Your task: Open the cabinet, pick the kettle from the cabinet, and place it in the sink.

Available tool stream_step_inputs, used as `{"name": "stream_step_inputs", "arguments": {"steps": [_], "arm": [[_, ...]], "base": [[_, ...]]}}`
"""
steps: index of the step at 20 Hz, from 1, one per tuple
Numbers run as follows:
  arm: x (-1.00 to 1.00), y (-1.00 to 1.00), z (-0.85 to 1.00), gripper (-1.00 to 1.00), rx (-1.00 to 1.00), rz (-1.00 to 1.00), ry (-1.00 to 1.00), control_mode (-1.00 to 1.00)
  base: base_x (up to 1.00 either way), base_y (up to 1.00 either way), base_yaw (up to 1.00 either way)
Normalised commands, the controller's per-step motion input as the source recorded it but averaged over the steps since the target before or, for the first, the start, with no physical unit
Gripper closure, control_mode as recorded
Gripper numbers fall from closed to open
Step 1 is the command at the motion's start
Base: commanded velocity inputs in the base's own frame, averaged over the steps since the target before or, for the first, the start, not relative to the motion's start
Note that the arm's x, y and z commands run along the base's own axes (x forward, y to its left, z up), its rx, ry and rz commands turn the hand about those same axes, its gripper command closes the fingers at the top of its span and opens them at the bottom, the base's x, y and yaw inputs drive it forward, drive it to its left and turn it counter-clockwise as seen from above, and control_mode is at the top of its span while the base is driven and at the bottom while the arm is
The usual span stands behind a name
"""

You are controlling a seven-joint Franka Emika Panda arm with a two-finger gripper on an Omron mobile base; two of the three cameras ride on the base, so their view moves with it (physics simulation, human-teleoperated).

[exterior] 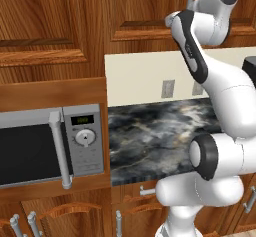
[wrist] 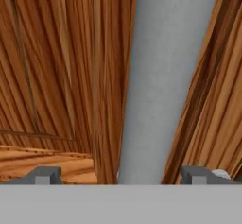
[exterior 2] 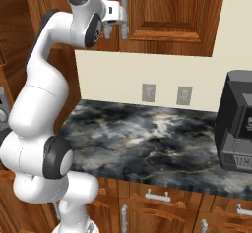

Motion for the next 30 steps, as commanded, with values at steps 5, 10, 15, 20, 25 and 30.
{"name": "stream_step_inputs", "arguments": {"steps": [5,10,15,20,25,30], "arm": [[0.4,-0.14,0.11,-1.0,-0.02,0.0,0.0,-1.0],[0.48,-0.05,-0.01,-1.0,0.0,0.0,0.0,-1.0],[0.57,0.09,-0.09,1.0,0.0,0.0,0.0,-1.0],[0.43,0.15,-0.04,1.0,0.0,0.04,-0.01,-1.0],[0.21,0.23,0.01,1.0,0.0,0.14,0.02,-1.0],[-0.21,0.24,0.01,1.0,0.0,0.15,0.0,-1.0]], "base": [[0.0,0.0,0.0],[0.0,0.0,0.0],[0.0,0.0,0.0],[0.0,0.0,0.0],[0.0,0.0,0.0],[0.0,0.0,0.0]]}}
